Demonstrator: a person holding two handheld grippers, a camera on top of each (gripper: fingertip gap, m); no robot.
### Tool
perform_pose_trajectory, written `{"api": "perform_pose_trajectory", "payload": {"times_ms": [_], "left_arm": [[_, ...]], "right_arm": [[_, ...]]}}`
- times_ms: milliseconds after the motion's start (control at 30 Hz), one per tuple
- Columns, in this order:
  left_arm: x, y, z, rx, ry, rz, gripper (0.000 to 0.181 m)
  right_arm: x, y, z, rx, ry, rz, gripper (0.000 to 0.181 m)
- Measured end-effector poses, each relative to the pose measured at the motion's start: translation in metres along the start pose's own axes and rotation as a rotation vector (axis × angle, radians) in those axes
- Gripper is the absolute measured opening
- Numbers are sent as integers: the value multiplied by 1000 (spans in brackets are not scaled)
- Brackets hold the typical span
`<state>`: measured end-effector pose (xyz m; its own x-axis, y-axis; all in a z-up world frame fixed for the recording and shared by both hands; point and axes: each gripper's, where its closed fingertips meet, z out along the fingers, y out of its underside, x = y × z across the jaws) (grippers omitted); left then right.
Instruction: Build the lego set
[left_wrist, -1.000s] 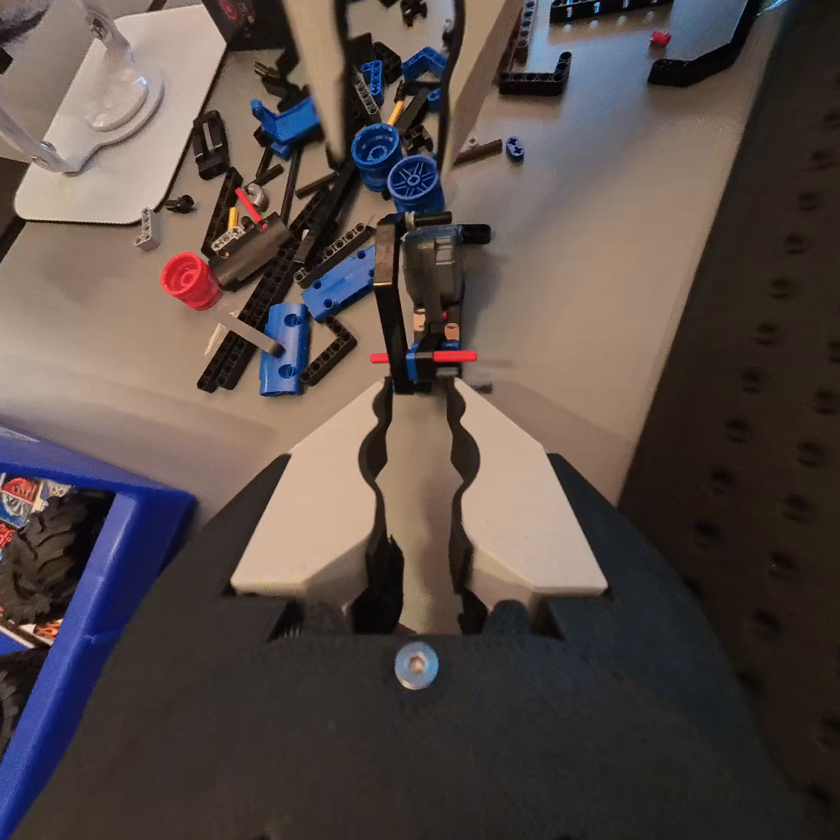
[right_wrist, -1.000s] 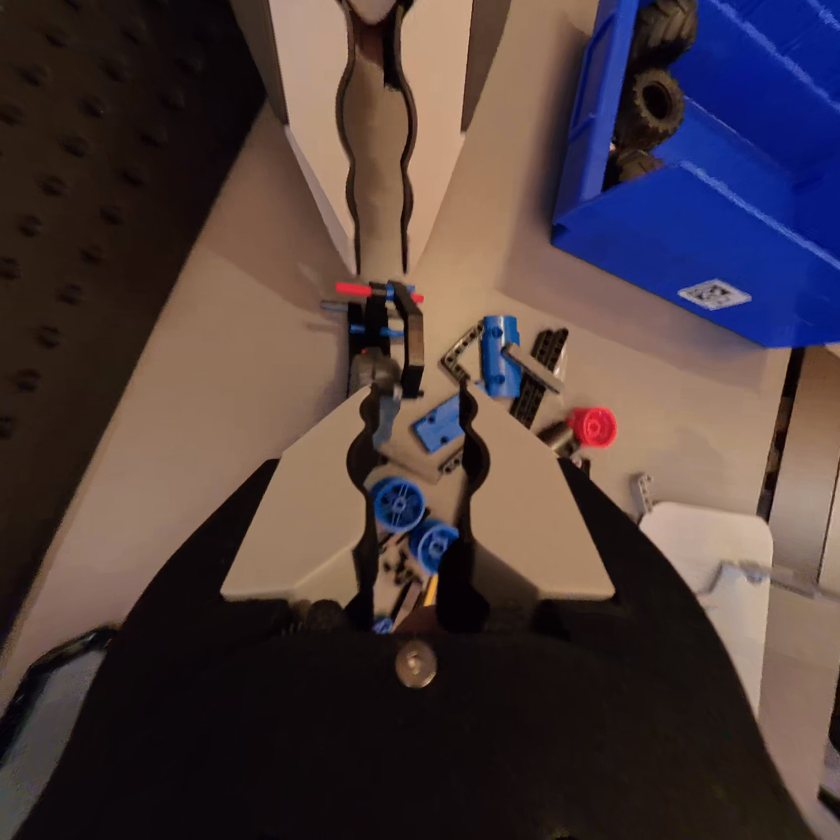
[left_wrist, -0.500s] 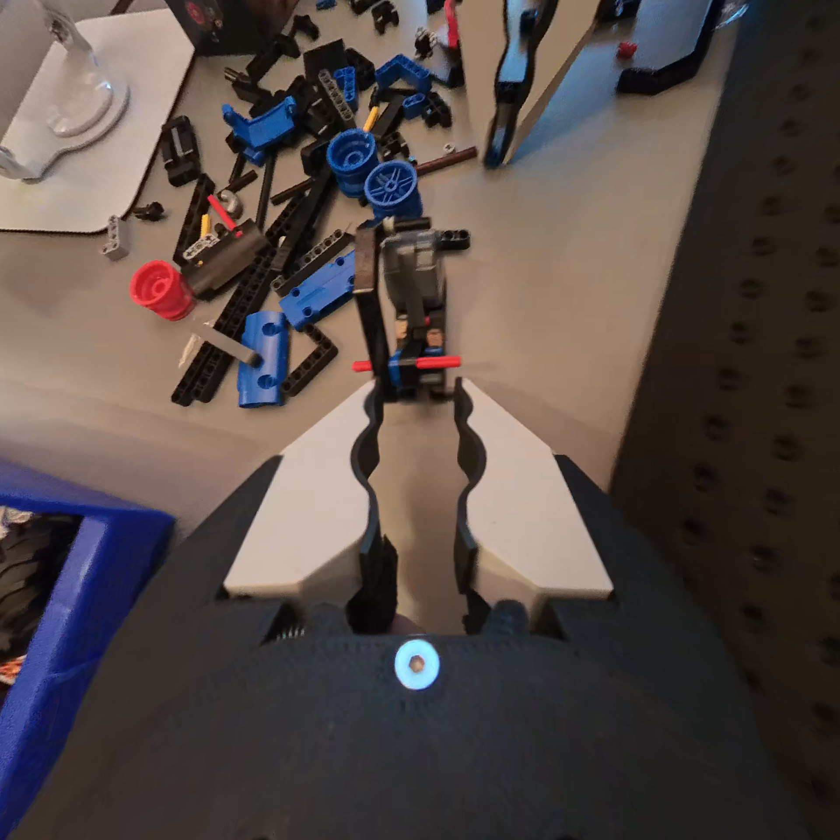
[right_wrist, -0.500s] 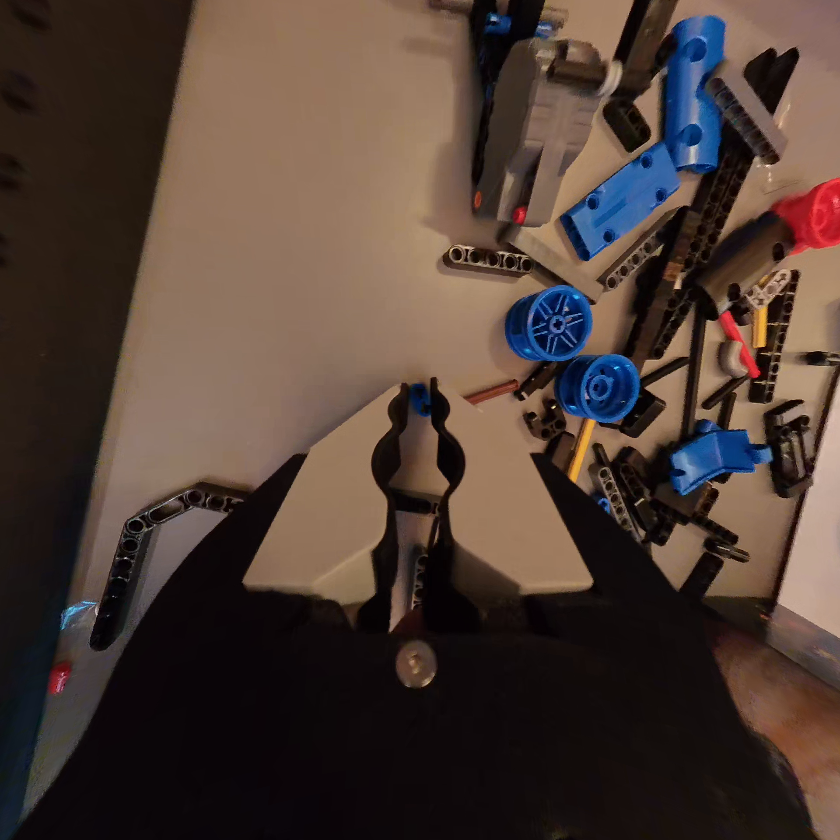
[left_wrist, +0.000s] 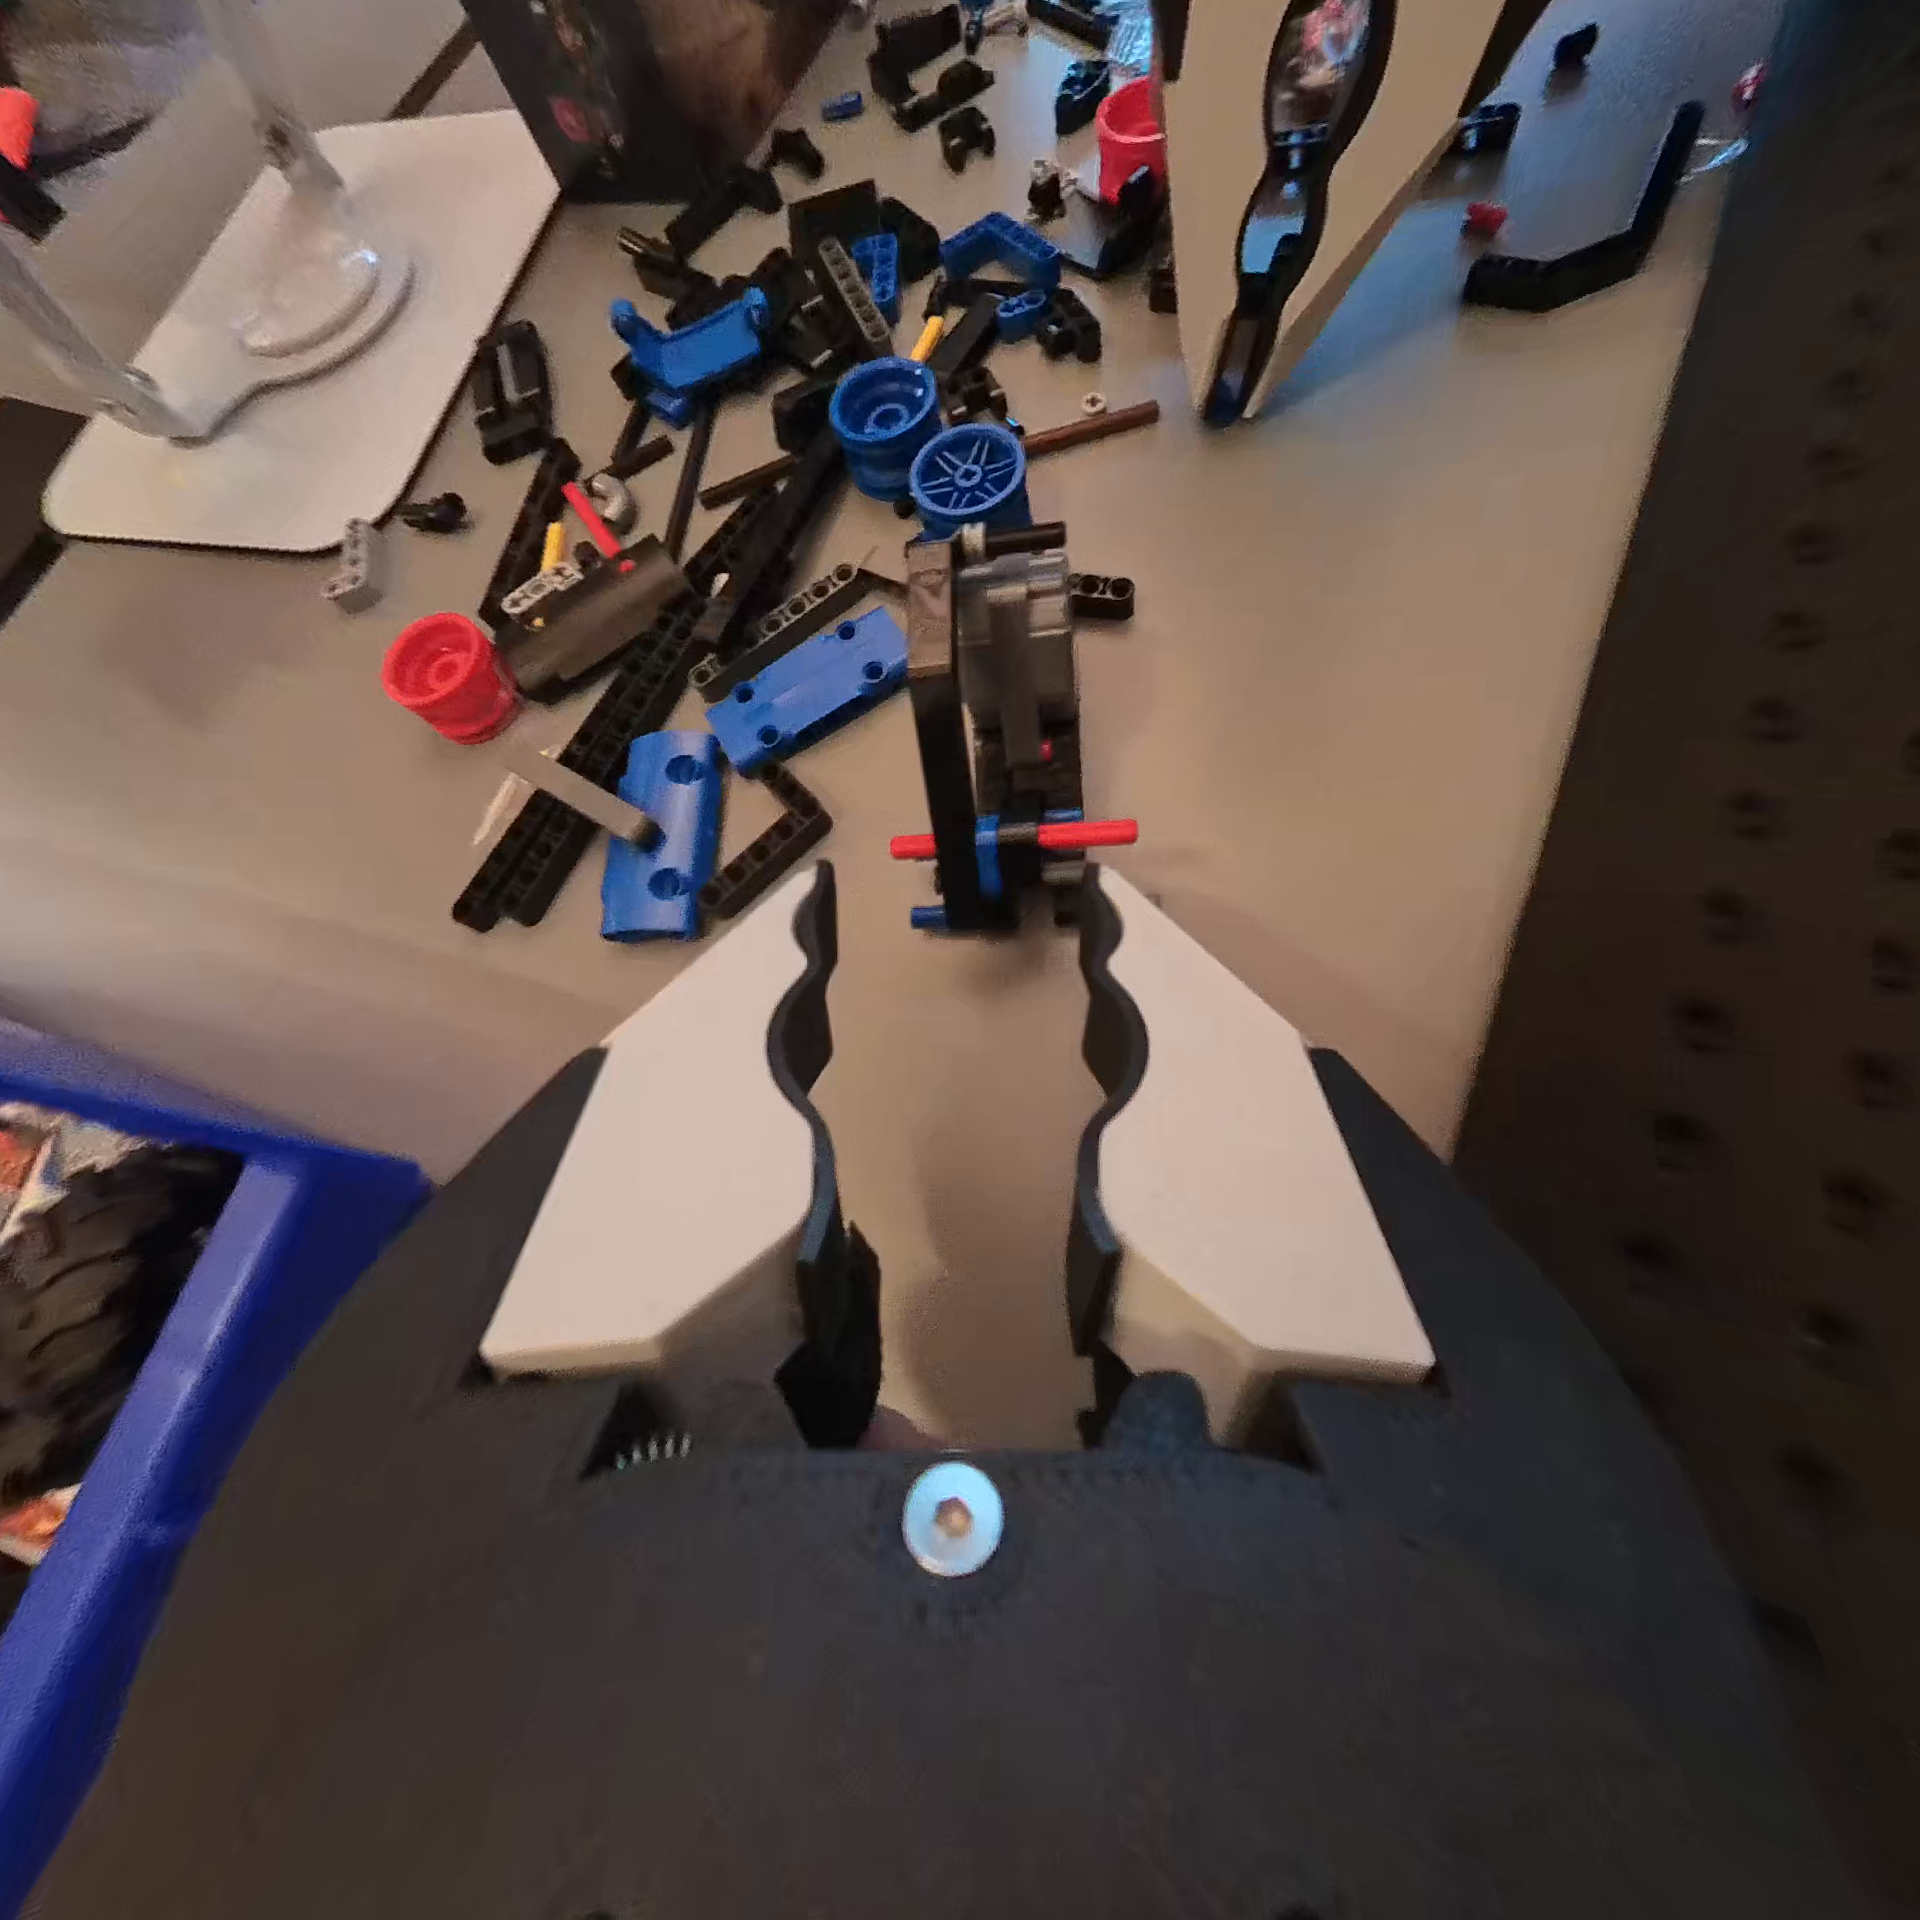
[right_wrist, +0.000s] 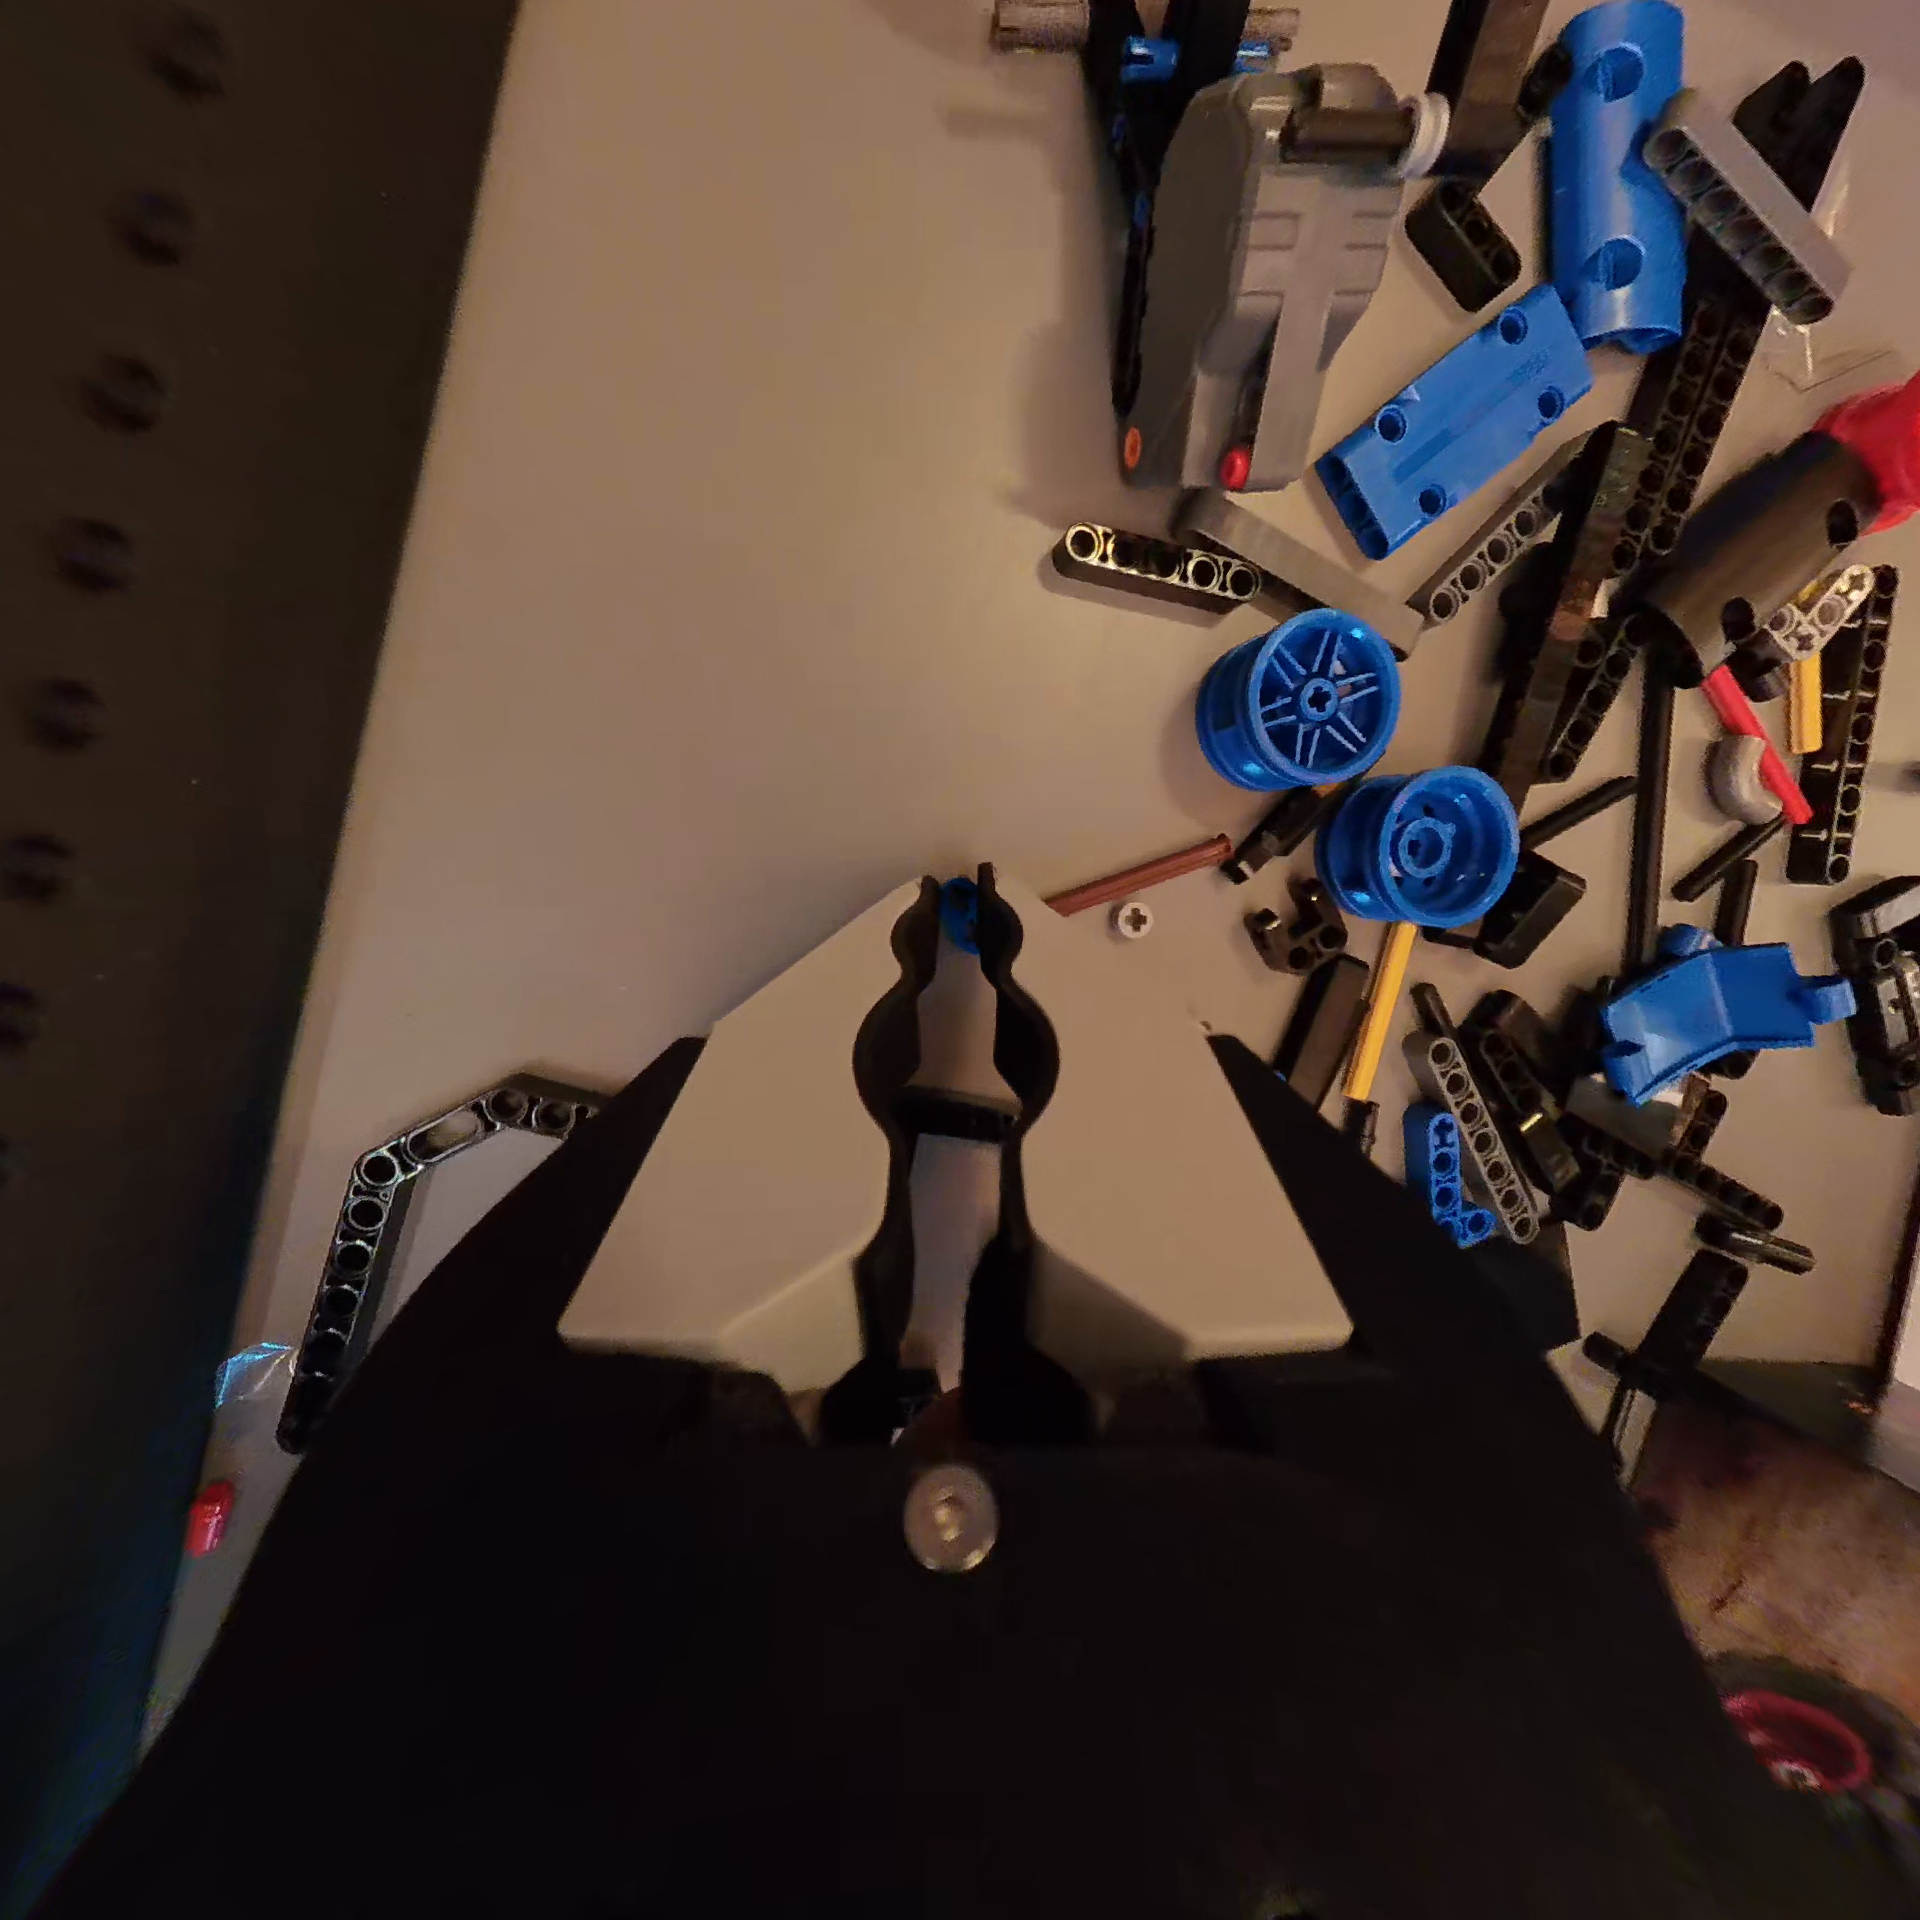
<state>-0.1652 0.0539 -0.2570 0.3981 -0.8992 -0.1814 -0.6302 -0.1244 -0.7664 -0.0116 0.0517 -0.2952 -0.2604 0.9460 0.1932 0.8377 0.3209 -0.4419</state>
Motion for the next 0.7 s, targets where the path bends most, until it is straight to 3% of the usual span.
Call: {"api": "perform_pose_trajectory", "payload": {"times_ms": [133,333,500,600,700], "left_arm": [[14,0,9,-16,53,-6,34],[44,-6,9,-31,125,1,36],[24,-10,6,-15,51,-3,48],[23,-13,13,-11,86,35,48],[32,-15,20,-17,187,45,36]], "right_arm": [[-1,2,-1,9,2,18,10],[2,7,-4,5,-2,16,9],[-1,2,-1,14,-28,2,2],[-4,-1,0,24,-38,13,2],[-7,-3,0,28,-40,20,2]]}}
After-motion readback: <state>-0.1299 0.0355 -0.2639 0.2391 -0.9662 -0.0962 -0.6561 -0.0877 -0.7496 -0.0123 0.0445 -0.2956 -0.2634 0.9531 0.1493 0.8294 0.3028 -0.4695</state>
